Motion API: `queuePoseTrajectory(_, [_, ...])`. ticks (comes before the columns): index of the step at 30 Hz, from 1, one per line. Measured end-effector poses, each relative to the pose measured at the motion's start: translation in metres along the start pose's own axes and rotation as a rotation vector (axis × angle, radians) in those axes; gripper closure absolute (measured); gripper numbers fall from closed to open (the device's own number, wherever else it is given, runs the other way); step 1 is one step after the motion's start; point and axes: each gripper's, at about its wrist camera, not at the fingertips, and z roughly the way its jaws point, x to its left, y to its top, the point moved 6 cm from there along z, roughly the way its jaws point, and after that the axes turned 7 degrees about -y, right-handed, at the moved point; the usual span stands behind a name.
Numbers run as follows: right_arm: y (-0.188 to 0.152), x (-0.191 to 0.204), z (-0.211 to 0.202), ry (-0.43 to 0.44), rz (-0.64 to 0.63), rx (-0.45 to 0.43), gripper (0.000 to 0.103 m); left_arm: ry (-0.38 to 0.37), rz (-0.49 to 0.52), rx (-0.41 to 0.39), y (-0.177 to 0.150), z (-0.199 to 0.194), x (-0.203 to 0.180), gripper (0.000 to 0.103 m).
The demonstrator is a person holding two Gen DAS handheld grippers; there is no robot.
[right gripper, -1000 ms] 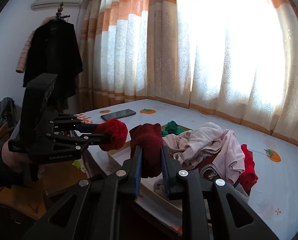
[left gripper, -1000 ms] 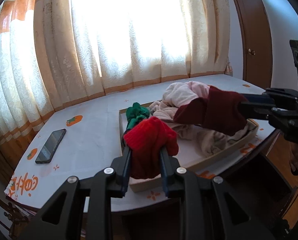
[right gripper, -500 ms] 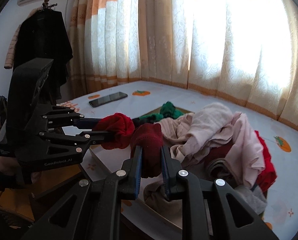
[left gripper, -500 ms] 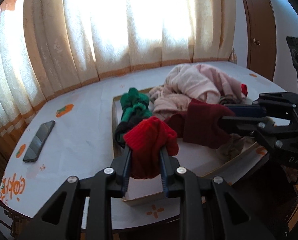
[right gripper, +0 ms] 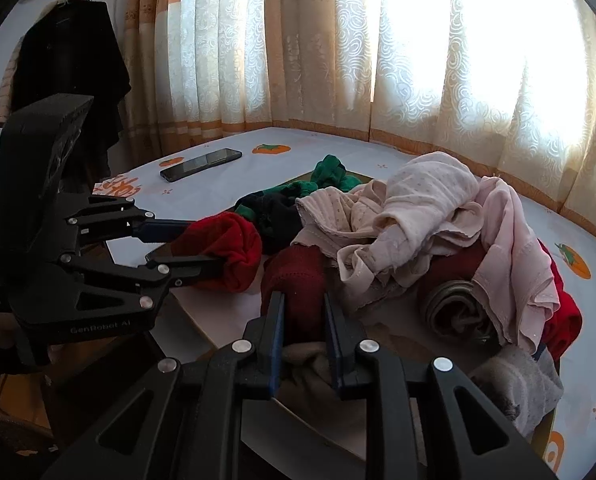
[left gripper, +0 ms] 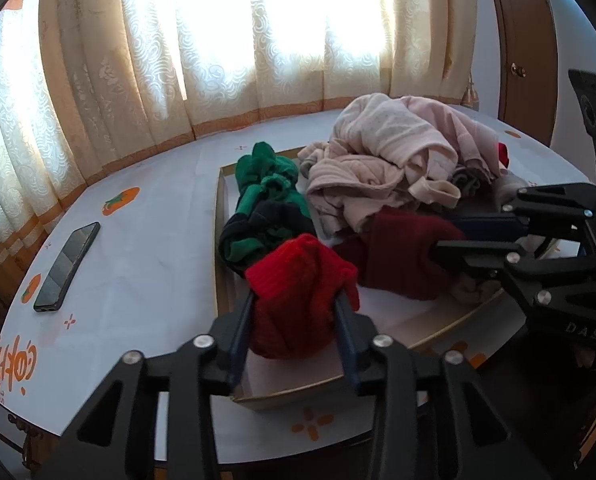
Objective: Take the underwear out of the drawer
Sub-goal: 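Open both tools to release the red socks in the tray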
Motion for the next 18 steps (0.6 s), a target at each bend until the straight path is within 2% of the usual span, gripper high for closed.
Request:
queuePoseTrajectory(2, [0.0,-0.001,-0.001,0.004,0.012,0.002,0.075,-0.008,-0.001,0.002,0.0,-0.002,-0.002,0.059])
queuePoseTrajectory(4, [0.001,-0.001,-0.004,-0.007,0.017,-0.004,0.06,-0.001,0.002,-0.007,0.0,-0.007,-0.004,0.055])
queuePoseTrajectory(6, [0.003,0.0,-0.015,-0.012,0.018,-0.029,0.047,0.002,0.008,-0.025,0.002,-0.014,-0.005,0.044])
queuePoseTrajectory(8, [0.004,0.001,-0.027,-0.024,0.017,-0.057,0.045,0.011,0.006,-0.051,0.004,-0.025,-0.008,0.038])
queuePoseTrajectory(11, [0.003,0.002,-0.044,-0.035,0.02,-0.072,0.043,-0.001,0.0,-0.076,0.004,-0.04,-0.011,0.037])
queuePoseTrajectory(18, [-0.014,-0.006,-0.097,-0.118,0.051,-0.111,0.036,0.001,-0.013,-0.165,0.002,-0.085,-0.026,0.024])
